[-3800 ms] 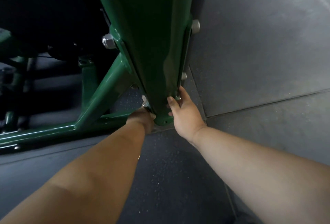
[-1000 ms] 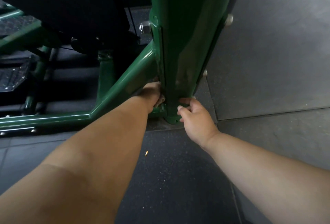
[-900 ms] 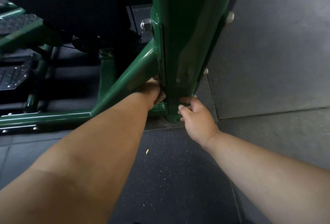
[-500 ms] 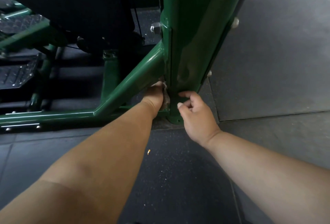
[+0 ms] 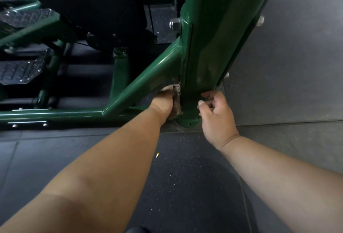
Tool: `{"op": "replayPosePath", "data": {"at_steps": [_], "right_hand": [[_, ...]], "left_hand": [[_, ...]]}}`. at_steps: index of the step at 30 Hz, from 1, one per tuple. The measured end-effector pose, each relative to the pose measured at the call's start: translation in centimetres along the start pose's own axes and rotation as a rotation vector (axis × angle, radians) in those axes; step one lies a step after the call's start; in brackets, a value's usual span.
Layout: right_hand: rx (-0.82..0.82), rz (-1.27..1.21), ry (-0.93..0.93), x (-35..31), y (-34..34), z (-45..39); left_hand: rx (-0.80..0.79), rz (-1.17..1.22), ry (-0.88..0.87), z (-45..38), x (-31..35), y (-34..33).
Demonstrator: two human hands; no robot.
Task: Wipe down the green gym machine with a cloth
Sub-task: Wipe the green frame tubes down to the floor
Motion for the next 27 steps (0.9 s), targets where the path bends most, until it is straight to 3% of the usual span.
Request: {"op": "replayPosePath", "data": {"at_steps": [6,10,13,17,27], "right_hand": [[-0.009,0.015,0.000,0.2,0.1,0.0],[0.005,0.004,-0.005,0.1,-0.1,-0.3],[0.013,0.005,-0.001,0.1,-0.4,-0.4],[-0.033,0.050,0.013,0.2,-1.1,-0.1],[-0.034,0.063,0.023,0.9,-1.0,-0.6]], "left_hand": [[0.004,-0.268,-0.078,-0.7,0.9,-0.9],[0.013,-0.255,-0.113,-0.6,1.4,-0.3],[0.033,-0.024,-0.095,0.1,0.8,0.4],[-0.065,0.389,-0.005,1.1,0.3,-0.5],[-0.216,0.718,0.108,3.6,0.2,0.1]]}}
Point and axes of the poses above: each hand's wrist, its own z-axis away from the middle knuckle, its own y-axis out of the back of the hand, x = y × z, the point moved 8 cm from there along -z, towards the middle knuckle, and after that the axes turned 5 degrees about -z, right-handed, at the moved point
